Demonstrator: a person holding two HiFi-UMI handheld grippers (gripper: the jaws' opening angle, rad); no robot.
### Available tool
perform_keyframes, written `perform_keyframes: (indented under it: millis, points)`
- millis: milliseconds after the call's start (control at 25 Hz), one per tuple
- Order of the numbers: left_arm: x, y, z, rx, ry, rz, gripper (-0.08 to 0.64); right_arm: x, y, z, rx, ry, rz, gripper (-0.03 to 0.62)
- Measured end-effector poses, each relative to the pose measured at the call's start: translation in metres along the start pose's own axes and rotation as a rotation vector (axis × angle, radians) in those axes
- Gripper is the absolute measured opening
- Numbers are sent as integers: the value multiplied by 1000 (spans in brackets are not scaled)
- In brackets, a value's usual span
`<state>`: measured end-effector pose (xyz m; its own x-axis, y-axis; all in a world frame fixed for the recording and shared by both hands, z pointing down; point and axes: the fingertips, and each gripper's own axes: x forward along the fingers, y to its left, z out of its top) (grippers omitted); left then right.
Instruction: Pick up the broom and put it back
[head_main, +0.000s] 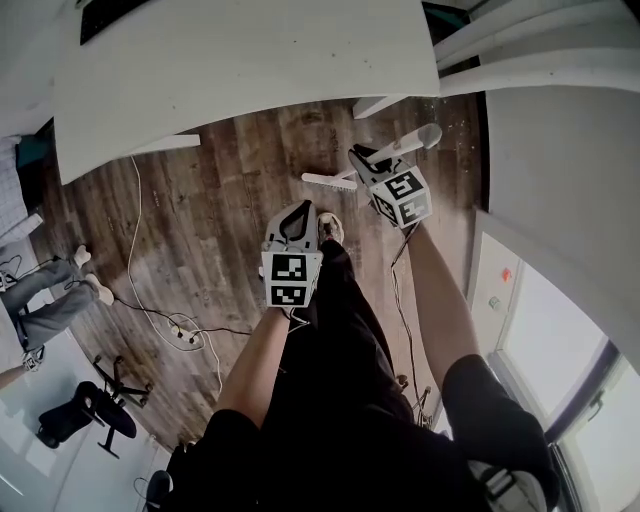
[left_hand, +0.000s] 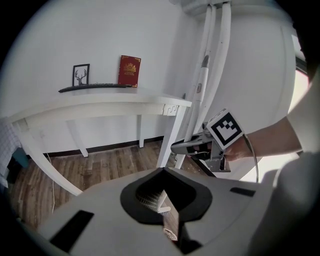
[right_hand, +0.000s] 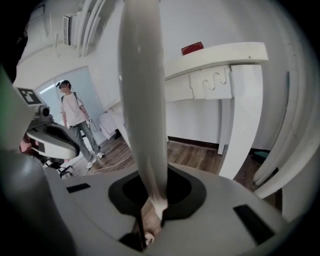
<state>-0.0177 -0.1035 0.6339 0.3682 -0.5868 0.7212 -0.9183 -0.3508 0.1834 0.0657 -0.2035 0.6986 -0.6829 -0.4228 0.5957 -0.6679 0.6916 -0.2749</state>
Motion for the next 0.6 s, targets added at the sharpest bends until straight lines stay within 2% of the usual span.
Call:
perform_keyframes:
  millis: [360,600]
  points:
    - [-12,-9,-19,-25,-10,-15,0,-35,61,-17,-101,150,227,57]
    - [-26,4,-36,-55,0,15,0,-9,87,-13,-171,239,368,57]
